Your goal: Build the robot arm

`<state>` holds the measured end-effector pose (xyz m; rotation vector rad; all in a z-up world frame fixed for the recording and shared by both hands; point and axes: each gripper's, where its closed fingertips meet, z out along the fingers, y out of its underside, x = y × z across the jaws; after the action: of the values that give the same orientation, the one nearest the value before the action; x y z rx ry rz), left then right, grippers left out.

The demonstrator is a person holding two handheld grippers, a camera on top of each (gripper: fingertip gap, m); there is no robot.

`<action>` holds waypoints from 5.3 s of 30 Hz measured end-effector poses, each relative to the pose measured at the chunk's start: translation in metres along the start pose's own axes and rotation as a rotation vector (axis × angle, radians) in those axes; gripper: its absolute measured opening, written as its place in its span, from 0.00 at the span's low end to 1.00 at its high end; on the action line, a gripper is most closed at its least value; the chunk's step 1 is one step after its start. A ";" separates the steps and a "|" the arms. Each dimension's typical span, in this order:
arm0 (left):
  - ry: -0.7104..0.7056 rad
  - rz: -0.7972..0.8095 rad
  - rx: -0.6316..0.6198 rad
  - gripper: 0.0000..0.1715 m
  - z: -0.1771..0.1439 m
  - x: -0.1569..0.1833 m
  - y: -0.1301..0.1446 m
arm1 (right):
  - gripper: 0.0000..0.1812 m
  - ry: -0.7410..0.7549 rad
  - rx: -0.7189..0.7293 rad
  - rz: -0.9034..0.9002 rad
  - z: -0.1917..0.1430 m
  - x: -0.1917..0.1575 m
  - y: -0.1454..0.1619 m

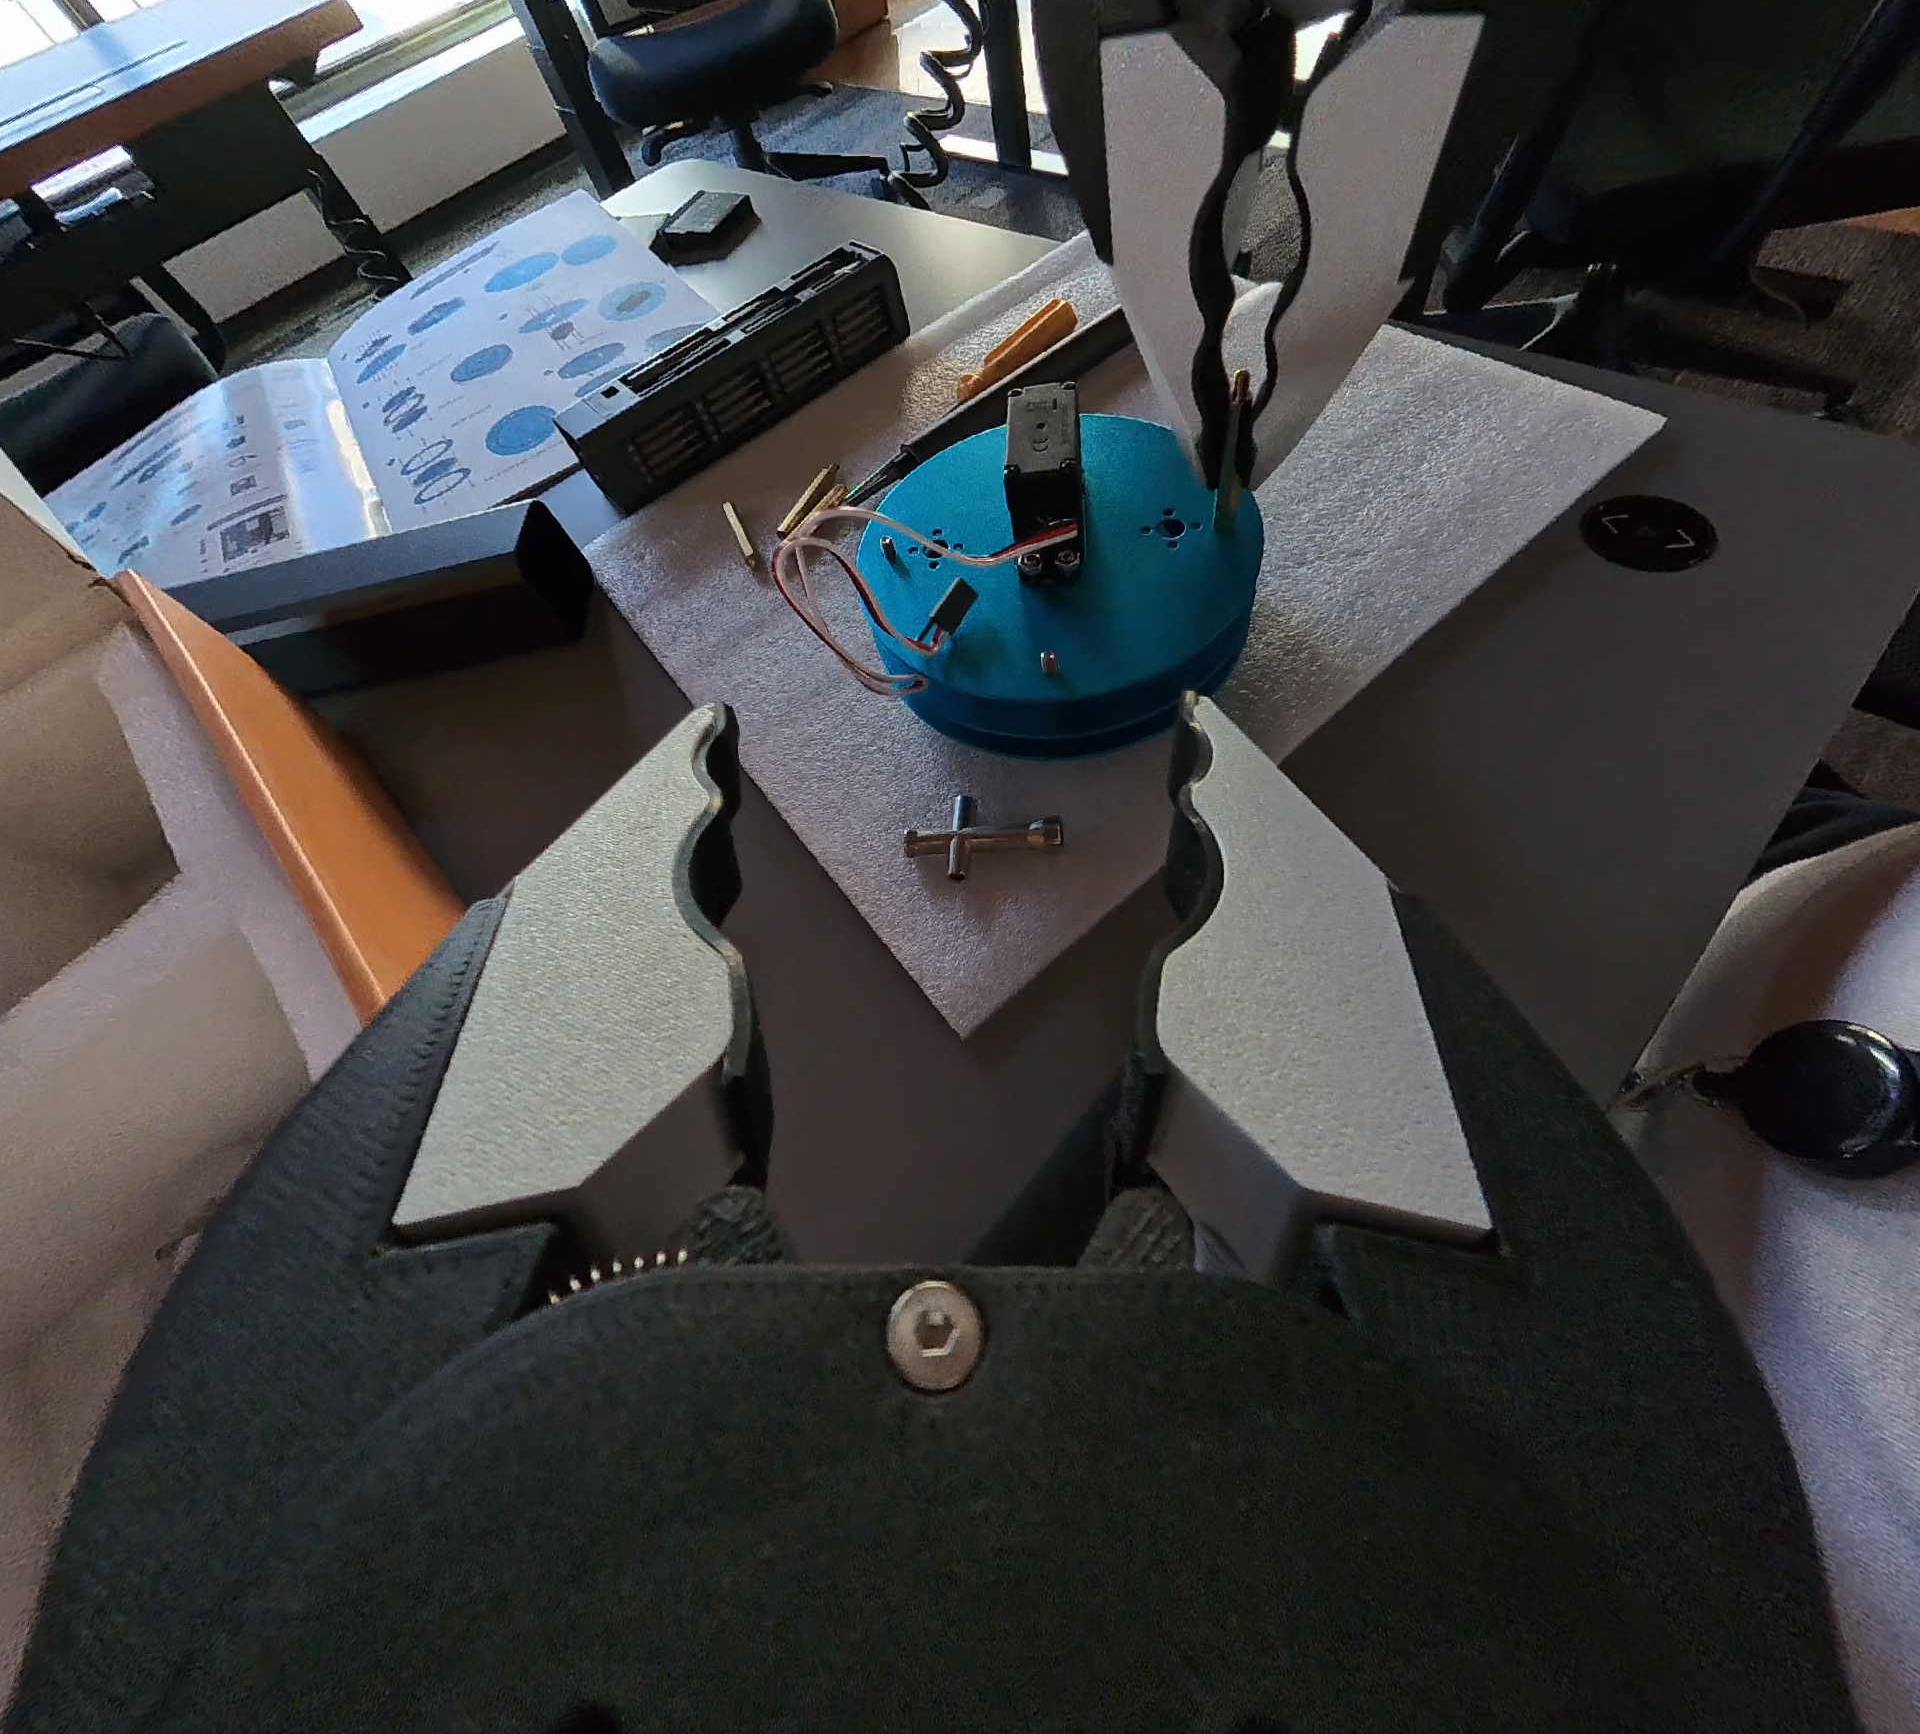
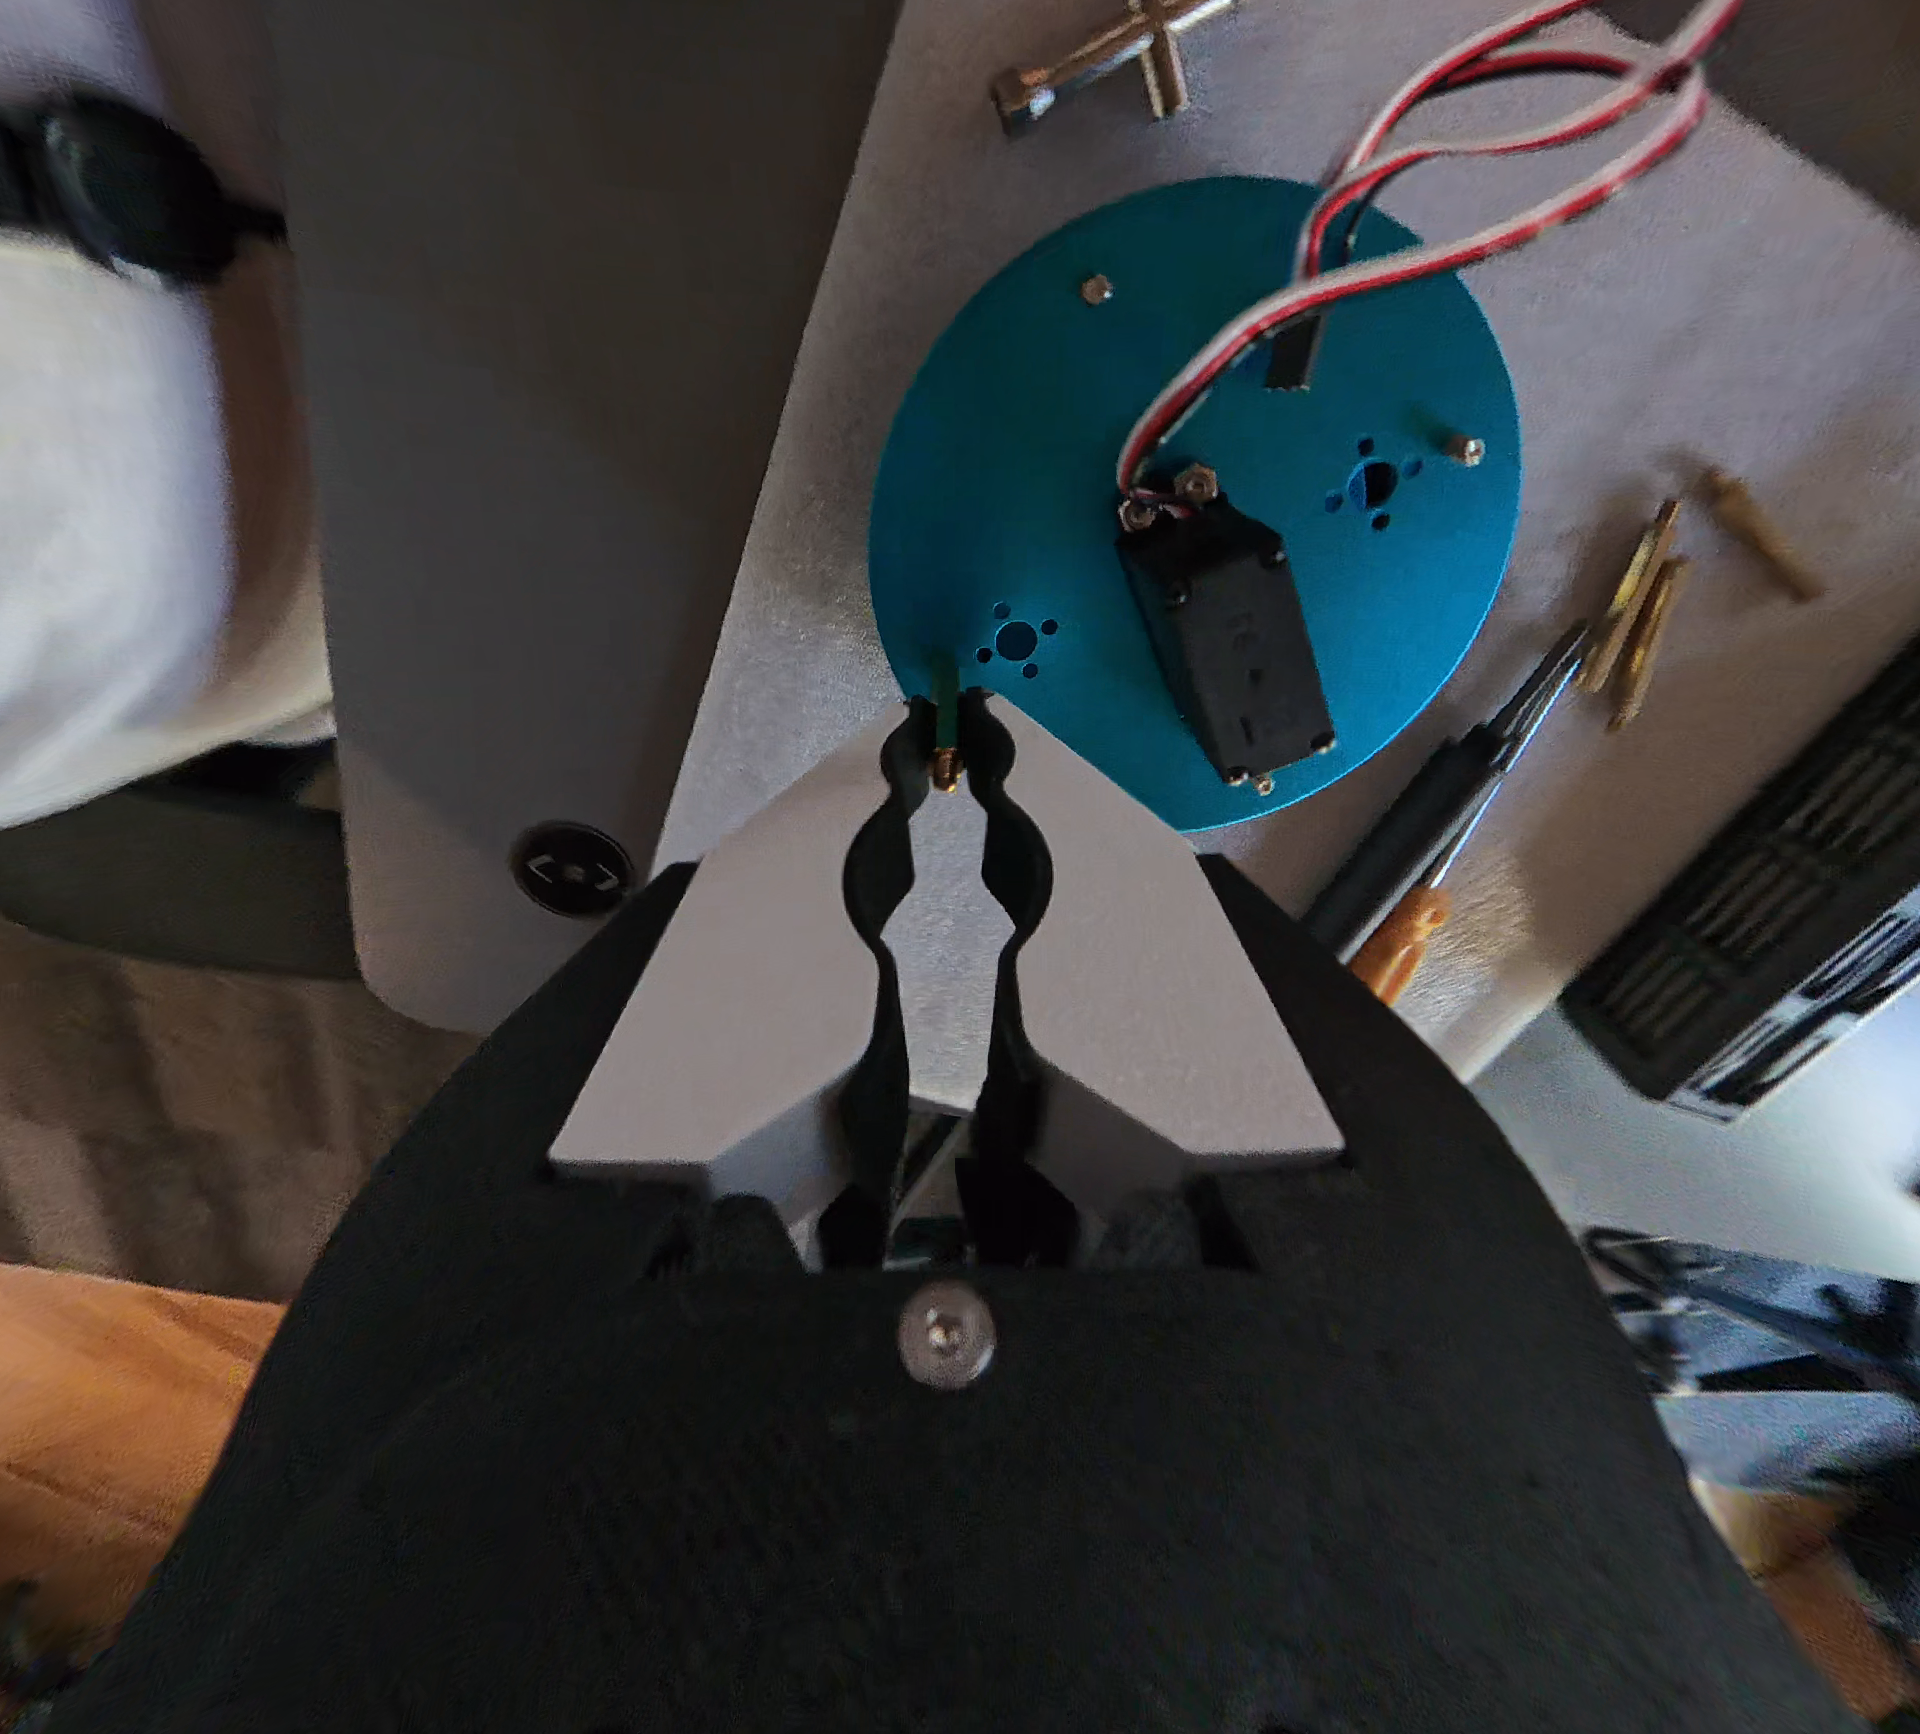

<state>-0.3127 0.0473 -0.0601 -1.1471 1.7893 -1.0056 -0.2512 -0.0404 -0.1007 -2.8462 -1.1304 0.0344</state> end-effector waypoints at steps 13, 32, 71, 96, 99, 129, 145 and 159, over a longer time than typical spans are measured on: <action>-0.031 -0.040 -0.068 0.48 -0.009 -0.008 0.017 | 0.13 0.194 0.109 0.210 -0.007 0.010 -0.001; -0.250 -0.111 0.060 0.43 -0.120 -0.059 0.009 | 0.14 0.346 0.634 0.258 -0.092 0.072 -0.058; 0.290 -0.408 0.196 0.09 0.003 0.004 -0.083 | 0.03 1.023 0.528 -0.516 -0.105 0.026 -0.068; 0.439 -0.425 0.487 0.02 -0.016 0.018 -0.110 | 0.02 -0.268 1.594 0.344 -0.150 0.010 -0.082; 0.437 -0.423 0.480 0.02 -0.010 0.016 -0.107 | 0.02 -0.273 1.543 0.342 -0.146 0.015 -0.079; 0.323 -0.140 -0.223 0.18 0.035 -0.052 -0.024 | 0.02 -0.004 0.417 -0.082 -0.022 0.088 -0.052; 0.323 -0.111 -0.330 0.18 0.059 -0.060 -0.015 | 0.03 -0.017 0.349 -0.141 -0.017 0.088 -0.056; 0.371 -0.003 -0.337 0.17 0.098 -0.031 -0.012 | 0.03 0.108 0.398 0.291 -0.015 0.099 -0.052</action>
<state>-0.2123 0.0524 -0.0822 -1.2202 2.3211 -0.9909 -0.2139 0.0644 -0.0807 -2.5873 -0.6002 0.1088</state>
